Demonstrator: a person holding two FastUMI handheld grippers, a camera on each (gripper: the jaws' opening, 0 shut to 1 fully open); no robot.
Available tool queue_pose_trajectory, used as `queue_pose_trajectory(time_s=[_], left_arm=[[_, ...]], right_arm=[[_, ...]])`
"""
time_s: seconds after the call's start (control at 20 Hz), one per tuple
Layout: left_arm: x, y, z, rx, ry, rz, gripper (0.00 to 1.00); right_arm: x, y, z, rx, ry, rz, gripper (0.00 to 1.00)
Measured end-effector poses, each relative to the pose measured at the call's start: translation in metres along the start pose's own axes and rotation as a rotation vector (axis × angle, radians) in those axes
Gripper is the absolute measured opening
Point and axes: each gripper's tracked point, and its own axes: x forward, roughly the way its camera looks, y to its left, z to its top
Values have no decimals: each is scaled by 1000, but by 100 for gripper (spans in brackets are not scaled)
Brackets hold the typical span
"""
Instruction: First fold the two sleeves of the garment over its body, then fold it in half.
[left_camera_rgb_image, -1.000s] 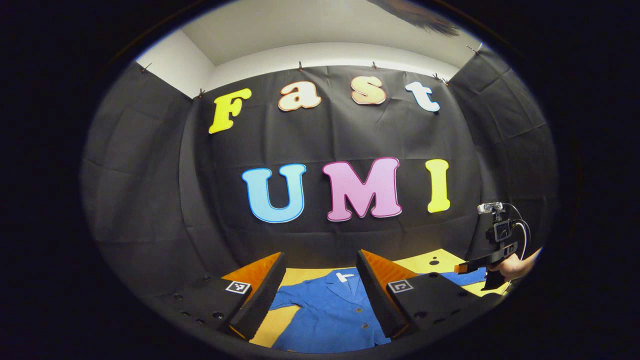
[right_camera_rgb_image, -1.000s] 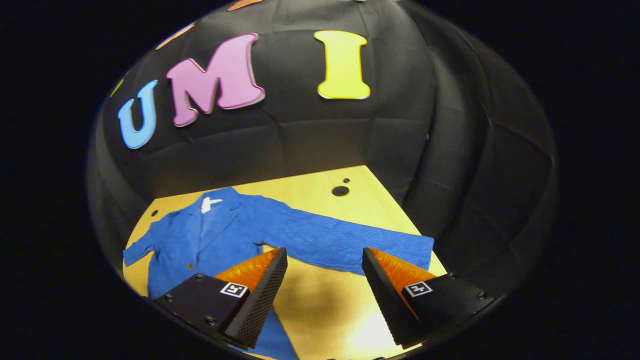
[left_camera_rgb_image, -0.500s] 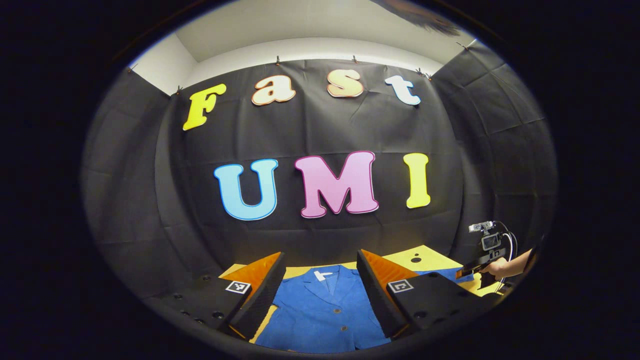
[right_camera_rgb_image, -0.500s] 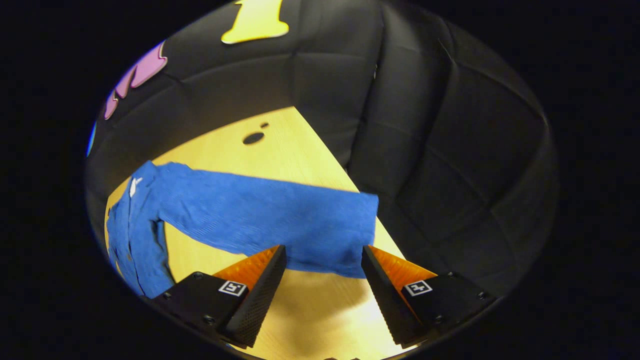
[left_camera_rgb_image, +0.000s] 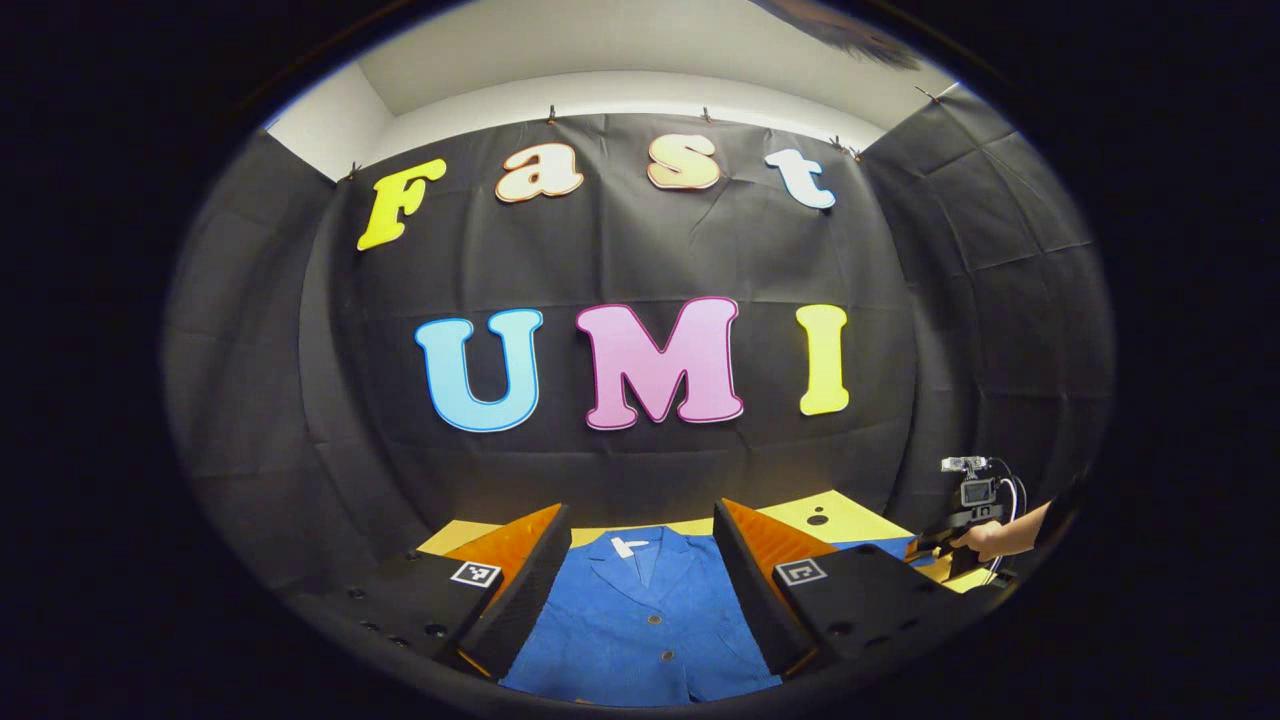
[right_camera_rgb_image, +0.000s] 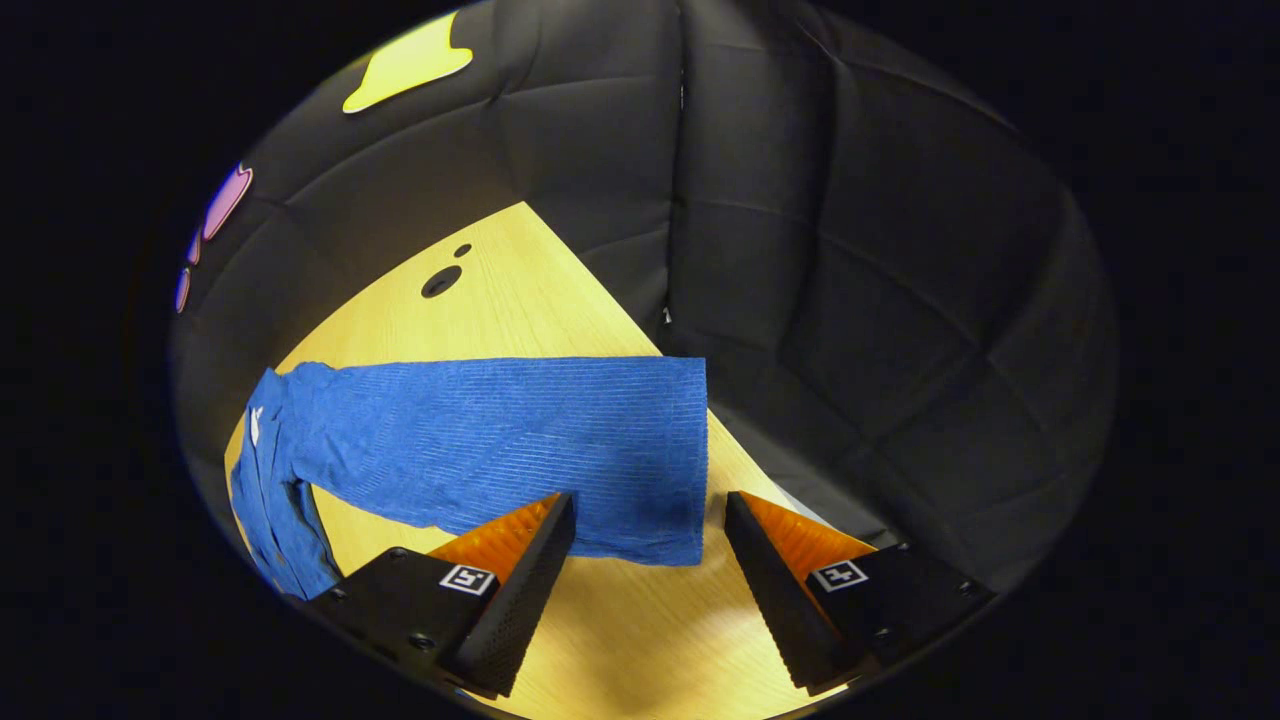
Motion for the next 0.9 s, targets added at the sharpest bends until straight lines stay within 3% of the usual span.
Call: queue_pose_trajectory(time_s=[0.1, 0.2, 0.3, 0.4, 0.55, 0.7, 0.9], left_arm=[[2, 4, -3, -4, 5, 12, 81], [1, 7, -5, -10, 9, 27, 81], [1, 12, -5, -10, 7, 44, 81], [-2, 17, -6, -3, 8, 61, 82], [-6, 25, -11, -9, 21, 90, 82], [-13, 35, -12, -20, 28, 111, 82], [-18, 46, -15, -27, 27, 117, 82]], right_arm=[[0, 4, -6, -71, 10, 3, 95], [6, 22, -3, -80, 3, 49, 57], [3, 23, -2, -58, 7, 47, 23], [0, 31, 0, 2, 19, 99, 7], [0, 33, 0, 80, 30, 149, 5], [-23, 41, 32, 96, -86, 165, 5], [-90, 87, 86, -93, -233, 245, 5]])
